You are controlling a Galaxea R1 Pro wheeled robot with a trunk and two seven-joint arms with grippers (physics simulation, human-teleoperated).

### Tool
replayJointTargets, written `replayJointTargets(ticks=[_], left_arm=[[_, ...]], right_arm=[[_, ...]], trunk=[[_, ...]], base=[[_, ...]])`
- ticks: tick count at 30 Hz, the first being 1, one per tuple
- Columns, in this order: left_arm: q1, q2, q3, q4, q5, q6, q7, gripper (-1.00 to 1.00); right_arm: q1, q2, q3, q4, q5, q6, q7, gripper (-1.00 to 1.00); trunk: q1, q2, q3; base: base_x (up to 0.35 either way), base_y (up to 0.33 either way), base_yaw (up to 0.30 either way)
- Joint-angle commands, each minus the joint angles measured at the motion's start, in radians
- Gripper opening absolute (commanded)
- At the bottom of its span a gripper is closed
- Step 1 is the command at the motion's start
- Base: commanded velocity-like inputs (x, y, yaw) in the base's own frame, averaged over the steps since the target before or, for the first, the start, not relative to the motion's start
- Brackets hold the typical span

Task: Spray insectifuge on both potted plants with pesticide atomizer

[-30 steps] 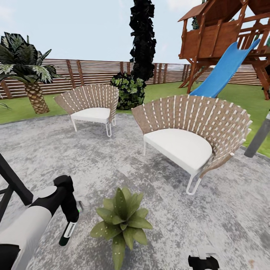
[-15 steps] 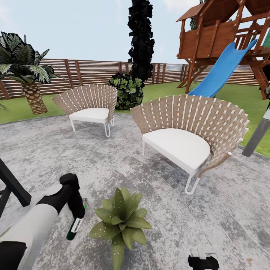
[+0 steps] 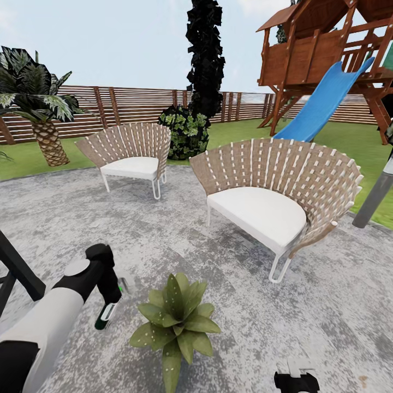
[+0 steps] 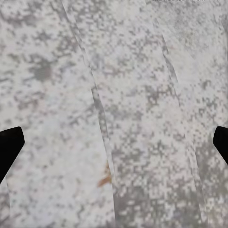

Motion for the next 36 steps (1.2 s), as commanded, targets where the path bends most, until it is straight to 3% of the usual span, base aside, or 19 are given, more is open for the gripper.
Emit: replayJointTargets(ticks=[1, 13, 18, 23, 24, 27, 31, 33, 35, 36], left_arm=[[0.000, 0.001, -0.004, -0.001, -0.002, 0.011, 0.005, -1.00], [0.003, -0.003, -0.005, 0.000, -0.002, 0.012, 0.025, -1.00], [0.004, 0.000, -0.003, 0.005, -0.001, 0.014, 0.127, -1.00], [0.059, -0.009, 0.000, 0.004, 0.000, 0.012, 0.164, -1.00], [0.081, -0.020, 0.002, 0.002, 0.001, 0.012, 0.167, -1.00], [0.086, -0.022, 0.003, 0.001, 0.001, 0.012, 0.168, -1.00], [0.088, -0.003, 0.008, 0.008, 0.001, 0.011, 0.167, -1.00], [0.089, 0.026, 0.009, 0.011, 0.006, 0.011, 0.167, -1.00], [0.134, 0.055, 0.006, 0.009, 0.011, 0.009, 0.167, -1.00], [0.140, 0.053, 0.005, 0.007, 0.012, 0.009, 0.167, -1.00]], right_arm=[[-0.001, 0.000, -0.009, 0.002, 0.010, -0.004, -0.002, 1.00], [-0.001, 0.000, -0.009, 0.002, 0.010, -0.004, -0.002, 1.00], [-0.001, 0.000, -0.008, 0.002, 0.010, -0.004, -0.002, 1.00], [-0.001, 0.000, -0.008, 0.002, 0.010, -0.004, -0.002, 1.00], [-0.001, 0.000, -0.008, 0.003, 0.010, -0.004, -0.002, 1.00], [-0.001, 0.000, -0.008, 0.003, 0.010, -0.004, -0.002, 1.00], [-0.001, 0.000, -0.008, 0.003, 0.010, -0.004, -0.001, 1.00], [-0.001, 0.000, -0.008, 0.003, 0.010, -0.004, -0.001, 1.00], [0.000, 0.000, -0.008, 0.003, 0.010, -0.004, -0.002, 1.00], [-0.001, 0.000, -0.008, 0.003, 0.010, -0.004, -0.002, 1.00]], trunk=[[0.000, 0.000, -0.001], [0.000, 0.000, -0.001], [0.000, 0.000, -0.001], [0.000, 0.000, -0.001], [0.000, 0.000, -0.001], [0.000, 0.000, -0.001], [0.000, 0.000, -0.001], [0.000, 0.000, -0.001], [0.000, 0.000, -0.001], [0.000, 0.000, -0.001]], base=[[0.000, 0.000, 0.000], [0.081, 0.030, 0.000], [0.013, 0.004, 0.000], [0.001, 0.000, 0.000], [0.000, 0.000, 0.000], [0.000, 0.000, 0.000], [0.000, 0.000, 0.000], [0.000, 0.000, 0.000], [0.000, 0.000, 0.000], [0.000, 0.000, 0.000]])
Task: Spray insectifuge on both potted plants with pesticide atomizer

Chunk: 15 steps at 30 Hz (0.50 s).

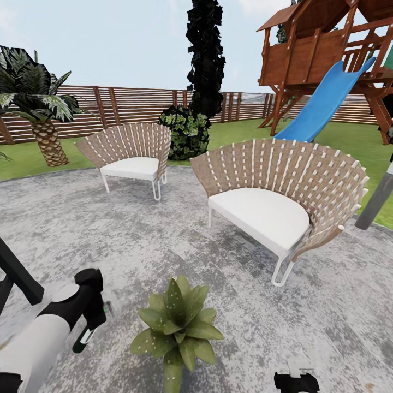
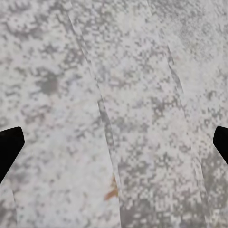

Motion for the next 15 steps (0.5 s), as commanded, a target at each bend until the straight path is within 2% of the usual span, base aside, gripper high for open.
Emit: replayJointTargets(ticks=[1, 5, 7, 10, 15], left_arm=[[0.006, -0.003, -0.004, -0.005, -0.002, 0.009, -0.008, -1.00], [-0.003, -0.019, -0.006, -0.010, -0.002, 0.013, -0.024, -1.00], [-0.030, -0.023, -0.007, -0.037, -0.002, 0.014, -0.058, -1.00], [-0.056, -0.017, -0.007, -0.086, -0.009, 0.013, -0.146, -1.00], [-0.049, -0.011, -0.009, -0.118, -0.012, 0.011, -0.180, -1.00]], right_arm=[[-0.001, 0.000, -0.008, 0.001, 0.010, -0.004, -0.002, 1.00], [-0.001, 0.000, -0.008, 0.002, 0.010, -0.004, -0.001, 1.00], [-0.001, 0.000, -0.008, 0.002, 0.010, -0.004, -0.002, 1.00], [-0.001, 0.000, -0.008, 0.002, 0.010, -0.004, -0.002, 1.00], [-0.001, 0.000, -0.008, 0.002, 0.010, -0.004, -0.002, 1.00]], trunk=[[0.000, 0.000, -0.001], [0.000, 0.000, -0.001], [0.000, 0.000, -0.001], [0.000, 0.000, -0.001], [0.000, 0.000, -0.001]], base=[[0.000, 0.000, 0.000], [0.000, 0.000, 0.000], [0.000, 0.000, 0.000], [0.000, 0.000, 0.000], [0.000, 0.000, 0.000]])
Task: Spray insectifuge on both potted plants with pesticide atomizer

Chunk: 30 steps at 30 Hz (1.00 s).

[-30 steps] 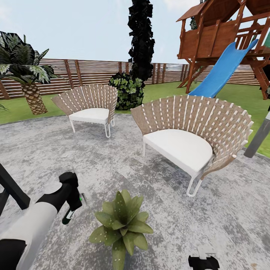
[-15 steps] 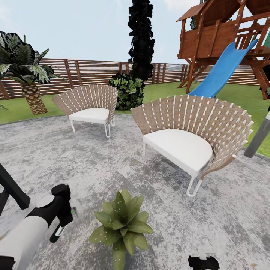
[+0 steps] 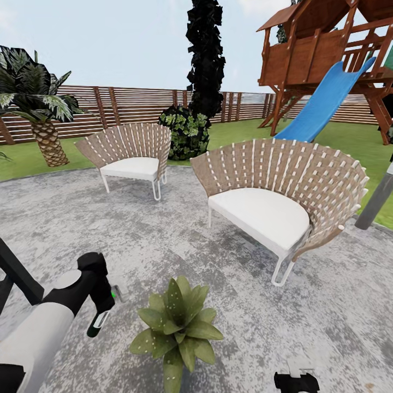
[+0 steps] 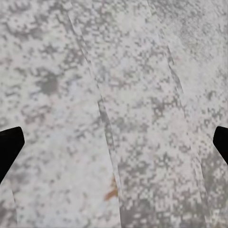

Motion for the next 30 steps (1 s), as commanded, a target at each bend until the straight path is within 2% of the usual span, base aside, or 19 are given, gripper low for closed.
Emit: replayJointTargets(ticks=[1, 4, 8, 10, 12, 15, 18, 21, 27, 30], left_arm=[[0.002, 0.003, -0.004, -0.002, -0.004, 0.010, -0.009, -1.00], [0.005, 0.016, -0.003, 0.001, -0.006, -0.018, -0.011, -1.00], [0.010, 0.067, 0.005, 0.008, 0.001, -0.117, -0.018, -1.00], [0.011, 0.077, 0.006, 0.010, 0.004, -0.130, -0.022, -1.00], [0.031, 0.077, 0.005, 0.012, 0.006, -0.137, -0.023, -1.00], [0.082, 0.063, 0.002, 0.011, 0.005, -0.136, -0.021, -1.00], [0.095, 0.044, 0.003, 0.000, 0.005, -0.131, -0.018, -1.00], [0.097, 0.041, 0.005, -0.004, 0.004, -0.130, -0.014, -1.00], [0.110, 0.052, 0.011, 0.007, 0.000, -0.132, -0.006, -1.00], [0.152, 0.071, 0.059, 0.009, 0.003, -0.139, -0.002, -1.00]], right_arm=[[-0.001, 0.000, -0.008, 0.002, 0.010, -0.004, -0.002, 1.00], [-0.001, 0.000, -0.008, 0.002, 0.010, -0.004, -0.002, 1.00], [-0.001, 0.000, -0.008, 0.002, 0.011, -0.004, -0.002, 1.00], [-0.001, 0.000, -0.008, 0.002, 0.012, -0.004, -0.002, 1.00], [-0.001, 0.000, -0.008, 0.002, 0.012, -0.004, -0.002, 1.00], [-0.001, 0.000, -0.008, 0.002, 0.013, -0.004, -0.002, 1.00], [-0.001, 0.000, -0.008, 0.002, 0.013, -0.004, -0.002, 1.00], [-0.001, 0.000, -0.008, 0.002, 0.013, -0.004, -0.002, 1.00], [-0.001, 0.000, -0.008, 0.002, 0.013, -0.004, -0.002, 1.00], [-0.001, 0.000, -0.008, 0.002, 0.013, -0.004, -0.002, 1.00]], trunk=[[0.000, 0.000, -0.001], [0.000, 0.000, -0.001], [0.000, 0.000, -0.001], [0.000, 0.000, -0.001], [0.000, 0.000, -0.001], [0.000, 0.000, -0.001], [0.000, 0.000, -0.001], [0.000, 0.000, -0.001], [0.000, 0.000, -0.001], [0.000, 0.000, -0.001]], base=[[0.000, 0.000, 0.000], [0.000, 0.000, 0.000], [0.000, 0.000, 0.000], [0.000, 0.000, 0.000], [0.000, 0.000, 0.000], [0.000, 0.000, 0.000], [0.000, 0.000, 0.000], [0.000, 0.000, 0.000], [0.000, 0.000, 0.000], [0.000, 0.000, 0.000]])
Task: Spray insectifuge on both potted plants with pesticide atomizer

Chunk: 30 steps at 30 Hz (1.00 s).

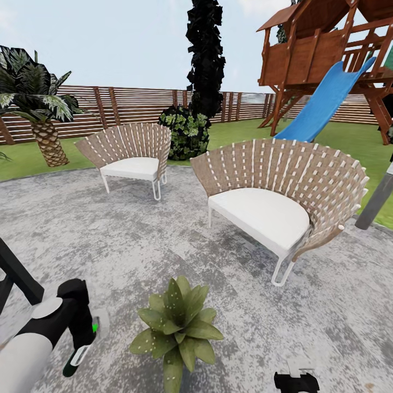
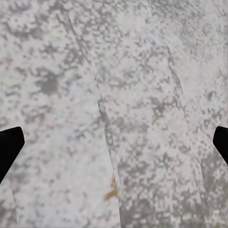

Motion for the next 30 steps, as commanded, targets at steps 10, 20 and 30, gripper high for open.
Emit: replayJointTargets(ticks=[10, 20, 30], left_arm=[[0.009, -0.009, 0.026, -0.015, 0.006, 0.014, -0.003, -1.00], [-0.025, -0.002, 0.093, -0.018, 0.008, 0.011, -0.013, -1.00], [-0.023, -0.012, 0.108, -0.018, 0.008, 0.012, -0.003, -1.00]], right_arm=[[-0.001, 0.000, -0.008, 0.002, 0.010, -0.004, -0.002, 1.00], [-0.001, 0.000, -0.008, 0.002, 0.010, -0.004, -0.002, 1.00], [-0.001, 0.001, -0.008, 0.000, 0.006, -0.006, -0.002, 1.00]], trunk=[[0.000, 0.000, -0.001], [0.000, 0.000, -0.001], [0.000, 0.000, -0.001]], base=[[0.000, 0.000, 0.000], [0.000, 0.000, 0.000], [0.000, 0.000, 0.056]])
